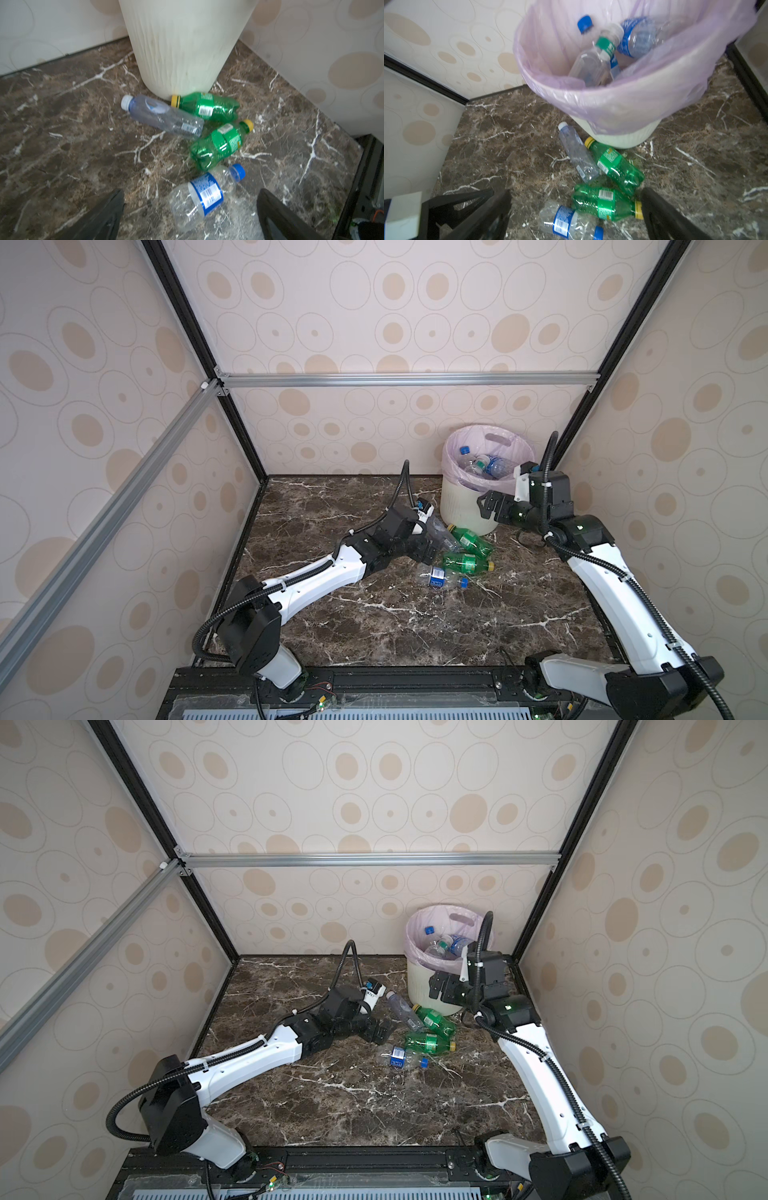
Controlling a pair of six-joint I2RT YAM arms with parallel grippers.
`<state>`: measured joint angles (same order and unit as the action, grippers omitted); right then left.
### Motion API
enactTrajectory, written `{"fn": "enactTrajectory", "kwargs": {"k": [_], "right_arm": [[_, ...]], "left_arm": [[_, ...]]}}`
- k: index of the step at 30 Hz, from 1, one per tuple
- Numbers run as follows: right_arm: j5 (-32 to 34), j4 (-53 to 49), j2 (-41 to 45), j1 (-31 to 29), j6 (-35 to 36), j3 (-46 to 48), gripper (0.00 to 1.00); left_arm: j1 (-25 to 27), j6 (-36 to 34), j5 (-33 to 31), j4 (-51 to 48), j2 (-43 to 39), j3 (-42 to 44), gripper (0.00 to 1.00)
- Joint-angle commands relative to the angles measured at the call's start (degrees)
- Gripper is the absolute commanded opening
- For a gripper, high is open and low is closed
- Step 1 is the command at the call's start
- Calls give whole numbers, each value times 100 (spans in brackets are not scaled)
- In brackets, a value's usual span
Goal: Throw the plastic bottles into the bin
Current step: 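Lower both grippers toward the blue-labelled bottle with the blue cap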
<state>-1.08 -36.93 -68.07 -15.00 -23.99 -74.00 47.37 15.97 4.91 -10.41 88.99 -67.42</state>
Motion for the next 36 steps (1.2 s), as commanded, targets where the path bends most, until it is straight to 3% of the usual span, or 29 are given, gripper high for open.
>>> {"fn": "enactTrajectory", "kwargs": {"k": [1,9,17,21,36], "right_arm": [[100,-170,338,-51,-56,483,100],[-73,-42,764,-73,-370,1789,100],[-391,185,986,-73,-723,2626,100],[-436,233,1101,-73,-778,2793,100],[-353,414,1336,-74,-794,3068,100]], "left_arm": [[26,-181,194,-90,-107,278,99],[67,-521,258,-61,83,575,99],[239,-1495,136,-813,853,-148,99],[381,-1655,327,-727,1022,-185,99],[699,-1975,-26,-864,1945,-733,94]]}}
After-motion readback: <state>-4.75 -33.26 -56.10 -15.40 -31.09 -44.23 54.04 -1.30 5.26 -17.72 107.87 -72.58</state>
